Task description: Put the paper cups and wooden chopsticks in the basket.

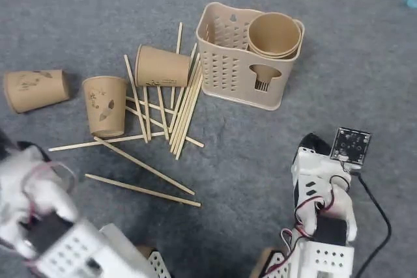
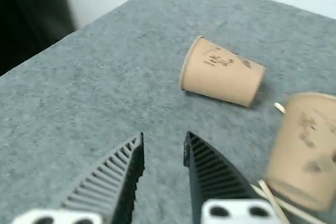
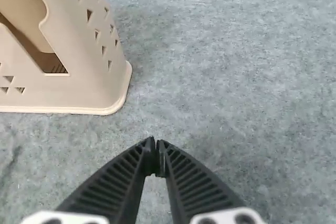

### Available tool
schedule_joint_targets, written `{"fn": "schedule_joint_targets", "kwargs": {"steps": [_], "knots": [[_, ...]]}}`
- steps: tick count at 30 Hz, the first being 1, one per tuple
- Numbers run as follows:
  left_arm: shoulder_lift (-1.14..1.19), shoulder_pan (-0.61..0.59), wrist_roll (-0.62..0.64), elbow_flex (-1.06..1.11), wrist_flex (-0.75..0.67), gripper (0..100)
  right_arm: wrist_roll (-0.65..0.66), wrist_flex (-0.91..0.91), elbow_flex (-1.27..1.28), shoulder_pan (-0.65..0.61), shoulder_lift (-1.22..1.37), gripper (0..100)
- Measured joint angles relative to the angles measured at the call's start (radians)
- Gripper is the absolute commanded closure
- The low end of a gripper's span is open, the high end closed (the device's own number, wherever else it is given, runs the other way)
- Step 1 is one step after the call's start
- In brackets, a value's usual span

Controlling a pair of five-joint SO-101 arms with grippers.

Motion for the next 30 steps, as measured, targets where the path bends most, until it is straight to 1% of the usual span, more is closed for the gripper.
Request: {"fn": "schedule_joint_targets", "kwargs": {"steps": [3,6,11,13,15,20,27,30], "knots": [[0.247,-0.040,0.018,-0.124,-0.068,89,0.000,0.000,0.000,0.000,0.000,99.1],[0.483,-0.052,0.026,-0.261,-0.118,89,0.000,0.000,0.000,0.000,0.000,99.1],[0.836,-0.057,0.034,-0.514,-0.132,89,0.000,0.000,0.000,0.000,0.000,99.0],[0.954,-0.057,0.058,-0.609,-0.132,89,0.000,0.000,0.000,0.000,0.000,99.0],[1.057,-0.044,0.077,-0.694,-0.133,87,0.000,0.000,0.000,0.000,0.000,99.0],[1.278,0.005,0.081,-0.852,-0.135,76,0.000,0.000,0.000,0.000,0.000,99.0],[1.524,0.044,0.081,-1.036,-0.135,76,0.002,0.000,0.000,0.000,0.000,99.0],[1.619,0.046,0.117,-1.138,-0.135,76,0.002,0.000,0.000,0.000,0.000,99.0]]}}
